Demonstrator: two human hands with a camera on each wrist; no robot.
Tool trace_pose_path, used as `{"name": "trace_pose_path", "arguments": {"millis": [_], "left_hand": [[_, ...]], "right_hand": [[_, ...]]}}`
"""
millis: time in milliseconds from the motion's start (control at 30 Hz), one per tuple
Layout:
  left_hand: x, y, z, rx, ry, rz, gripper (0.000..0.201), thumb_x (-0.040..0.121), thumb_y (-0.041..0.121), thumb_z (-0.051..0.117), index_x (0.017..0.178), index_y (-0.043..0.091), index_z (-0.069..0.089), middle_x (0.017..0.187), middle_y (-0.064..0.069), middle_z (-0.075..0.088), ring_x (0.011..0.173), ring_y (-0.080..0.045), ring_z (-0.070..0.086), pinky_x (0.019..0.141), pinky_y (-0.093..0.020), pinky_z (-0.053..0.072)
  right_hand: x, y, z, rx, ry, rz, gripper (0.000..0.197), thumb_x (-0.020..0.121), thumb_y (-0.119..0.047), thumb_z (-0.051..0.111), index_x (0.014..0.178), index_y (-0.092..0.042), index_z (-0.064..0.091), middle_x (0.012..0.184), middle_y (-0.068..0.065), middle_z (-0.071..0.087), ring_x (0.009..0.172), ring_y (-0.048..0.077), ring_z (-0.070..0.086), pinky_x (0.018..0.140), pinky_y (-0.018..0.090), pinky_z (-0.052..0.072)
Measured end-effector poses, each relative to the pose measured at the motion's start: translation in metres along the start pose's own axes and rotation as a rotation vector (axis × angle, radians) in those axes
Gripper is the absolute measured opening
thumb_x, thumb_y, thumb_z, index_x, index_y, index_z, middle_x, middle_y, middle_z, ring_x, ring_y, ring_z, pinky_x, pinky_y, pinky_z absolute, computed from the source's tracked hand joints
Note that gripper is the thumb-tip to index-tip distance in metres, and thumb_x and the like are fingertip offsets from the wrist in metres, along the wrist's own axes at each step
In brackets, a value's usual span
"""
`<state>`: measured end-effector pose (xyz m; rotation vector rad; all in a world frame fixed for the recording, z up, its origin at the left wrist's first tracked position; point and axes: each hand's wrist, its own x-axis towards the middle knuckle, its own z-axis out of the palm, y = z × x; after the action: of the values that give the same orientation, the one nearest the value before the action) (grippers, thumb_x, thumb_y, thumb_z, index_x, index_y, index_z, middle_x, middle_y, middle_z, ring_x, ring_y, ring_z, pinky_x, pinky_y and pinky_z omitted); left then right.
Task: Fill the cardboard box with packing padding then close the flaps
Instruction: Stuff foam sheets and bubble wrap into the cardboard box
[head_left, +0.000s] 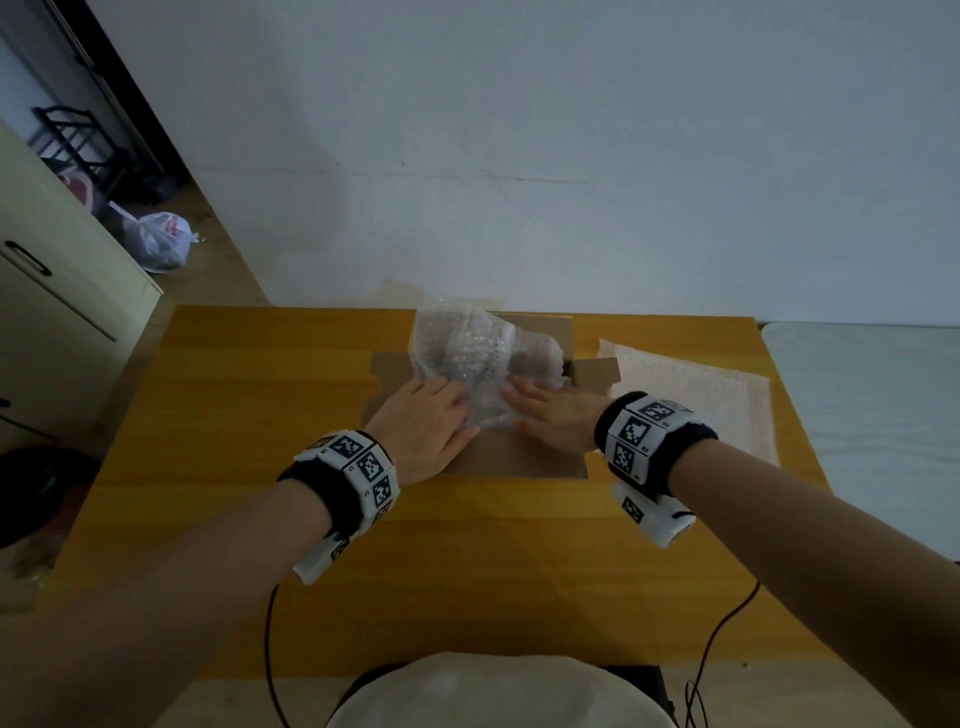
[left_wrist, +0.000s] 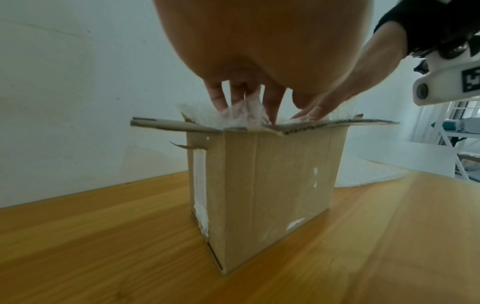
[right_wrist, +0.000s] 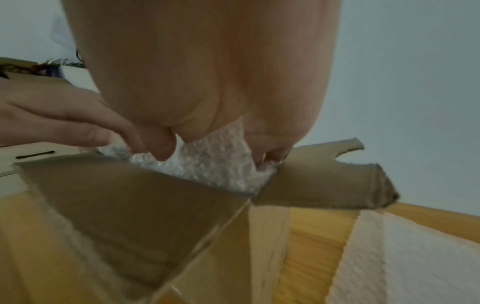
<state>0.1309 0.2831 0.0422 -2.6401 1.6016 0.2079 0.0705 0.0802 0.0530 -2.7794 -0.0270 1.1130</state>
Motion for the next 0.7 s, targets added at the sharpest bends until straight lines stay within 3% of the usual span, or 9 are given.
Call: {"name": "trace_pose_path", "arguments": {"millis": [67,133,233,400,500,533,567,633,700], "left_hand": [[0.001,0.002,0.001,-0.033,0.028,0.006,0.064,0.094,0.047,0.006,0.128,0.016,0.050,0.135,-0.004,0.048,0.123,-0.021,0.044,0.106,-0.036,0.034],[0.005,0.005,0.004,-0.057,-0.028,0.013,0.063,0.095,0.047,0.005,0.145,0.019,0.030,0.154,-0.003,0.028,0.140,-0.019,0.026,0.115,-0.036,0.018],[0.016,0.007,0.009,-0.085,-0.137,-0.041,0.058,0.098,0.047,0.005,0.152,0.025,0.006,0.159,0.005,0.004,0.146,-0.014,0.004,0.120,-0.036,0.004],[0.029,0.008,0.005,-0.154,-0.347,-0.207,0.050,0.102,0.040,0.008,0.150,0.031,0.018,0.158,0.005,0.013,0.144,-0.023,0.018,0.118,-0.039,0.008],[0.033,0.005,0.001,-0.217,-0.306,-0.230,0.043,0.103,0.032,0.020,0.143,0.036,0.032,0.151,-0.003,0.034,0.134,-0.031,0.035,0.110,-0.044,0.030],[0.033,0.002,0.001,-0.244,-0.288,-0.245,0.041,0.102,0.028,0.026,0.140,0.038,0.035,0.145,-0.007,0.042,0.128,-0.033,0.042,0.103,-0.044,0.038],[0.032,-0.001,0.001,-0.261,-0.269,-0.251,0.042,0.101,0.024,0.030,0.139,0.040,0.037,0.141,-0.008,0.046,0.123,-0.033,0.046,0.098,-0.044,0.044],[0.029,-0.003,-0.001,-0.254,-0.225,-0.218,0.042,0.099,0.019,0.035,0.137,0.037,0.039,0.138,-0.005,0.050,0.118,-0.030,0.051,0.094,-0.043,0.047],[0.024,-0.003,-0.002,-0.221,-0.158,-0.173,0.040,0.099,0.019,0.039,0.137,0.031,0.042,0.142,0.002,0.046,0.120,-0.027,0.050,0.094,-0.041,0.048]], "right_hand": [[0.004,-0.001,-0.002,0.013,-0.027,0.023,0.054,0.101,-0.042,0.013,0.150,-0.028,-0.005,0.159,-0.003,-0.013,0.148,0.021,-0.004,0.121,0.041,0.000],[0.010,0.000,-0.004,0.032,-0.041,0.040,0.052,0.102,-0.040,0.012,0.150,-0.027,-0.004,0.159,-0.002,-0.010,0.148,0.021,-0.004,0.121,0.042,0.001],[0.020,0.004,-0.001,0.017,-0.041,0.052,0.052,0.101,-0.041,0.009,0.150,-0.028,-0.003,0.160,-0.003,-0.008,0.148,0.020,-0.005,0.121,0.043,0.001],[0.023,0.004,0.001,0.002,-0.039,0.082,0.054,0.099,-0.047,0.011,0.150,-0.031,-0.001,0.159,-0.005,-0.007,0.148,0.023,-0.001,0.121,0.045,0.004],[0.013,0.001,-0.007,0.111,-0.009,0.040,0.054,0.100,-0.045,0.018,0.150,-0.024,0.015,0.159,0.001,0.013,0.146,0.025,0.015,0.119,0.044,0.015],[0.006,0.000,-0.012,0.171,0.034,0.019,0.051,0.100,-0.043,0.022,0.145,-0.020,0.030,0.151,0.005,0.034,0.139,0.025,0.033,0.115,0.042,0.026],[0.000,-0.001,-0.016,0.222,0.110,-0.002,0.045,0.100,-0.042,0.026,0.133,-0.018,0.046,0.129,0.005,0.054,0.121,0.023,0.050,0.103,0.039,0.038],[-0.010,-0.001,-0.025,0.198,0.356,-0.031,0.035,0.100,-0.038,0.031,0.099,-0.016,0.058,0.081,-0.004,0.058,0.080,0.018,0.058,0.072,0.033,0.043],[-0.013,-0.002,-0.032,0.117,0.623,-0.028,0.031,0.099,-0.033,0.034,0.096,-0.014,0.058,0.079,-0.001,0.060,0.077,0.023,0.060,0.062,0.030,0.039]]}}
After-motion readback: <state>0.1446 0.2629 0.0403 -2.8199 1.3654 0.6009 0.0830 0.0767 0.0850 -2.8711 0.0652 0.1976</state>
